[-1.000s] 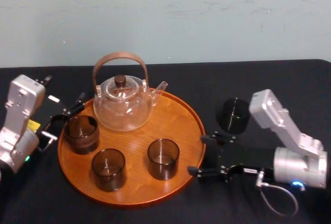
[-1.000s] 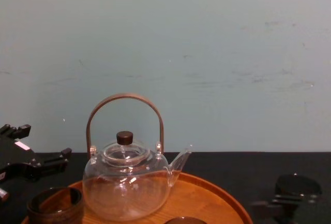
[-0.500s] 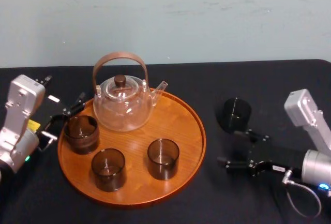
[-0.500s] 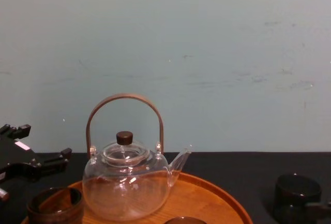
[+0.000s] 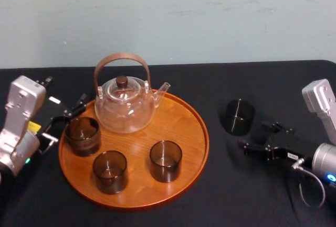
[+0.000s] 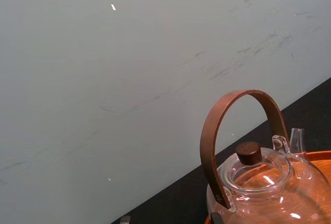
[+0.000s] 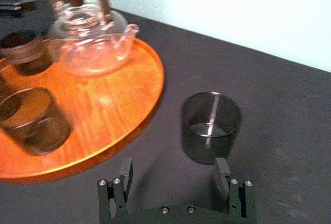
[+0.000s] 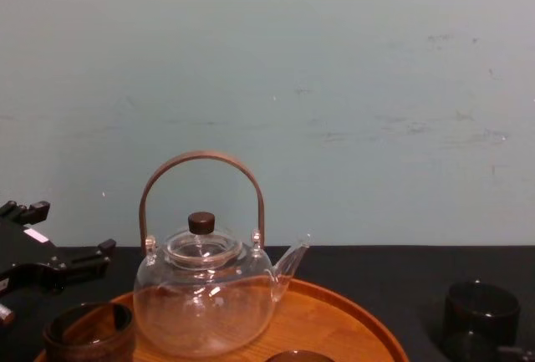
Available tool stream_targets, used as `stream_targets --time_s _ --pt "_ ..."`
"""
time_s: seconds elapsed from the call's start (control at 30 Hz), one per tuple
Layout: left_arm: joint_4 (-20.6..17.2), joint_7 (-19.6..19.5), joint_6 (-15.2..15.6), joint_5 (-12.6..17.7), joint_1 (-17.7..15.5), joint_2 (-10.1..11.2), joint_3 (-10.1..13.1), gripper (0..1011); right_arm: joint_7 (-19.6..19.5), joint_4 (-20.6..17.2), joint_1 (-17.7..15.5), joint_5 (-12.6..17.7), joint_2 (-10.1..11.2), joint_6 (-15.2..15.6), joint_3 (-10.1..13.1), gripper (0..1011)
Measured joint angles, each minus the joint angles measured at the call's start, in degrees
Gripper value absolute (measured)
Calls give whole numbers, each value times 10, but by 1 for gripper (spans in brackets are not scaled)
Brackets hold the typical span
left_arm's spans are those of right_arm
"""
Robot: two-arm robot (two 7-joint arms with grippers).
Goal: Pick up the glass from the table and place it on the tray.
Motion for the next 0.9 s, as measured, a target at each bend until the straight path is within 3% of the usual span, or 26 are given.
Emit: stream_targets --time_s 0.23,0.9 --pt "0 0 0 0 0 0 0 1002 -30 16 12 -11 -26 18 10 1002" --pt "0 0 0 0 0 0 0 1001 -51 68 61 -49 -88 52 9 1003"
